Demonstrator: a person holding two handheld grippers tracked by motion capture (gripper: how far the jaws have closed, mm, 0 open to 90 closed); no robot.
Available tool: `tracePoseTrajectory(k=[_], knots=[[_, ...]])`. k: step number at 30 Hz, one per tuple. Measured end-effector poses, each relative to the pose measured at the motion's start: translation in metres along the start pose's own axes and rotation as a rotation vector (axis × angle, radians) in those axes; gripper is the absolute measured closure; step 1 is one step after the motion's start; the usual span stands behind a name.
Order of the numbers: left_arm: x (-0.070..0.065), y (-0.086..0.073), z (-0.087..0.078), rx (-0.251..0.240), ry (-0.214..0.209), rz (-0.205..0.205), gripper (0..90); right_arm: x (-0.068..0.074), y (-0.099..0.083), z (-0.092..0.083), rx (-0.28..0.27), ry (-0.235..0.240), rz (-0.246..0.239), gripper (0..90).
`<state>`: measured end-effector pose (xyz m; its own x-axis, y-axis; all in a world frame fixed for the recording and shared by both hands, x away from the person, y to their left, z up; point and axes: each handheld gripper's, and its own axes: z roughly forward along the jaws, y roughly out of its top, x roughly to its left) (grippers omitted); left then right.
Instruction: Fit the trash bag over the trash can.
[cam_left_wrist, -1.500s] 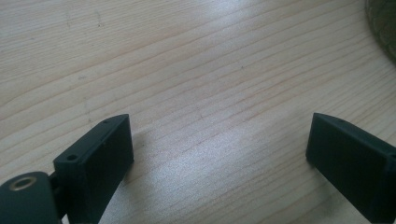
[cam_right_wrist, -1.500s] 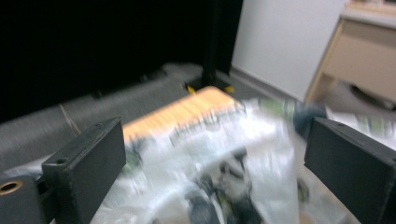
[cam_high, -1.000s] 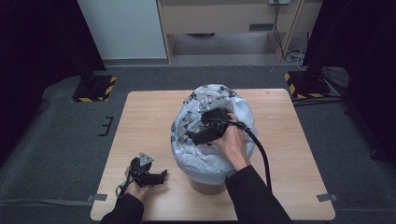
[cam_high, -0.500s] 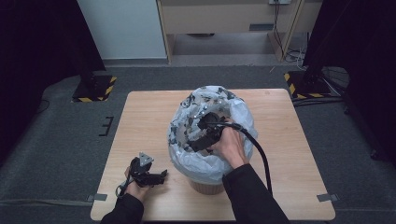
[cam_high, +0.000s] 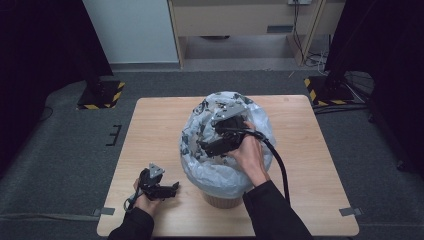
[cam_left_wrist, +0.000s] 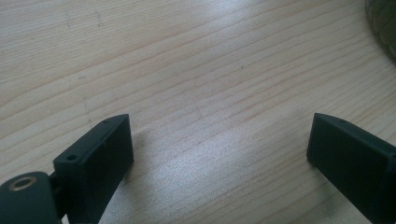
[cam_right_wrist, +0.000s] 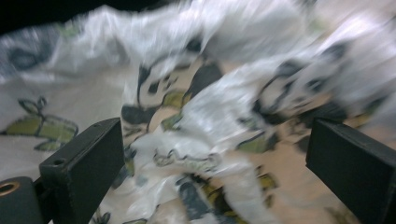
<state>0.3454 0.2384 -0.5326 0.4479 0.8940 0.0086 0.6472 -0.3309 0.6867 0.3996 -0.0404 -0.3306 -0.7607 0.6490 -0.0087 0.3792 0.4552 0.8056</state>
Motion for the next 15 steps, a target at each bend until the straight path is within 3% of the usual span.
tracePoseTrajectory(k=[9,15], knots=[[0.000,0.000,0.000,0.000,0.000,-0.001,6.4,0.003,0.009,-0.021,-0.167,-0.022,0.003,4.5],[0.000,0.000,0.000,-0.001,0.000,-0.001,6.4,0.003,0.021,-0.036,-0.332,-0.041,-0.003,4.4]])
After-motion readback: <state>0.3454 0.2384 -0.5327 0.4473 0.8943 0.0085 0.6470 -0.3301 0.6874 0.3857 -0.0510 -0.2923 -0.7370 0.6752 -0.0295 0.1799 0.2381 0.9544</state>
